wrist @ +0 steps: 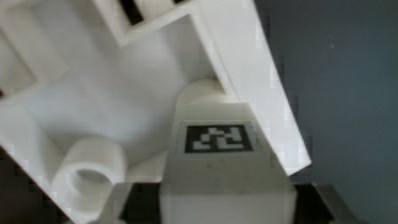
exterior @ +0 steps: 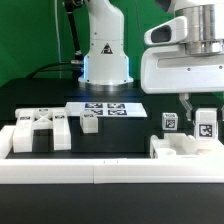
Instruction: Assemble chair
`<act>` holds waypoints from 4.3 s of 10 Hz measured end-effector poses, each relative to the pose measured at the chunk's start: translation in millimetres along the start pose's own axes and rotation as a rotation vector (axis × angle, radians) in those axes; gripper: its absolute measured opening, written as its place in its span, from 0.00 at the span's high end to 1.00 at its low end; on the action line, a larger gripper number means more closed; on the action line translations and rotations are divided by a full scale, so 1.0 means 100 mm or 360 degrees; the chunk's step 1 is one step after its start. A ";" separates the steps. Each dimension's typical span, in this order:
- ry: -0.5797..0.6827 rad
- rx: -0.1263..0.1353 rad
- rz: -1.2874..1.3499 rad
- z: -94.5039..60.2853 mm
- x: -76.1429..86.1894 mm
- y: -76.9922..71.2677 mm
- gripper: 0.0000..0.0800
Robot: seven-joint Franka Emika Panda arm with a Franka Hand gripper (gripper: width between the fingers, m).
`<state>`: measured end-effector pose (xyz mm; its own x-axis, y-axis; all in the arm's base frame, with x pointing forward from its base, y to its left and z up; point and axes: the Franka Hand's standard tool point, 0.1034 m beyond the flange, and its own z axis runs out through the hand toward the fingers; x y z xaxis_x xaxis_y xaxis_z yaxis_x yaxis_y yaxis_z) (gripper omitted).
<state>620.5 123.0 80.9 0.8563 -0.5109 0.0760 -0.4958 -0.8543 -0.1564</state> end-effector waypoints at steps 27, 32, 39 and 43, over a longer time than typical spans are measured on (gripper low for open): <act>0.0008 -0.0063 -0.1280 -0.01 0.03 -0.04 0.34; 0.0014 -0.0057 -0.0882 -0.01 0.03 -0.04 0.64; 0.0029 -0.0050 0.0400 0.00 0.01 -0.03 0.64; 0.0030 -0.0039 0.0904 0.01 -0.02 -0.06 0.62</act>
Offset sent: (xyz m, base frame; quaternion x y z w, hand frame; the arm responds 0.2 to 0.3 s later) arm 0.0060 0.0027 -0.0060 -0.0026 -0.0197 0.2654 0.9639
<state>621.9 128.8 81.1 0.4515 -0.8922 0.0043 -0.8811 -0.4466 -0.1553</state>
